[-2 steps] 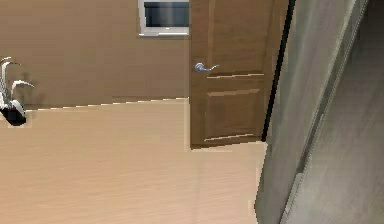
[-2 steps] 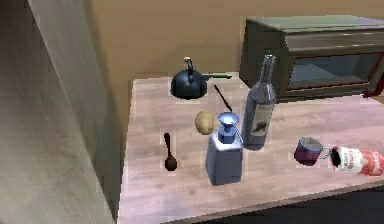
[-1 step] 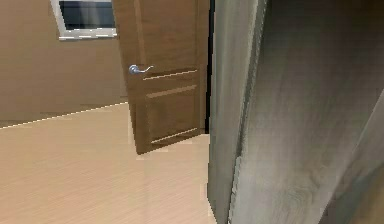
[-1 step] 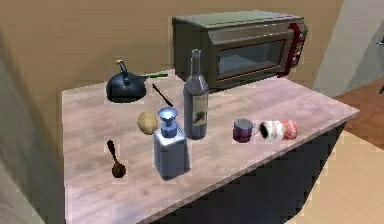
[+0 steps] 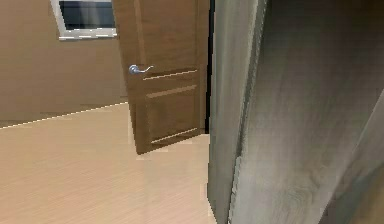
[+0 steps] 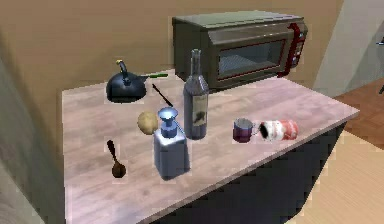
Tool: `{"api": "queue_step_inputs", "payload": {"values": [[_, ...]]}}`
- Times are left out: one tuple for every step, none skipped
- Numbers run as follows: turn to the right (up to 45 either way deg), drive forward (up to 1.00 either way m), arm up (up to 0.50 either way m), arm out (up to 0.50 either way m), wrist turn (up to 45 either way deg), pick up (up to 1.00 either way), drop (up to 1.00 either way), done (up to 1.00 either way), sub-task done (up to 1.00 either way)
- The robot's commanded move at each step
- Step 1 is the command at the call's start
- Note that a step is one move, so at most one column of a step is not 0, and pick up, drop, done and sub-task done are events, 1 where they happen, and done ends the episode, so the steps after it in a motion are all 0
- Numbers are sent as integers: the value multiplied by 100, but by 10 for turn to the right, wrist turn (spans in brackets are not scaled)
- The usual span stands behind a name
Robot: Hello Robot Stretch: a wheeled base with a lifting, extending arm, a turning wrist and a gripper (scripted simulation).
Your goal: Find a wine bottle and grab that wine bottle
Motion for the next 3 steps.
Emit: {"api": "queue_step_inputs", "payload": {"values": [[0,0,38,0,0,0,0,0,0],[0,0,0,30,0,0,0,0,0],[0,0,0,0,450,0,0,0,0]]}}
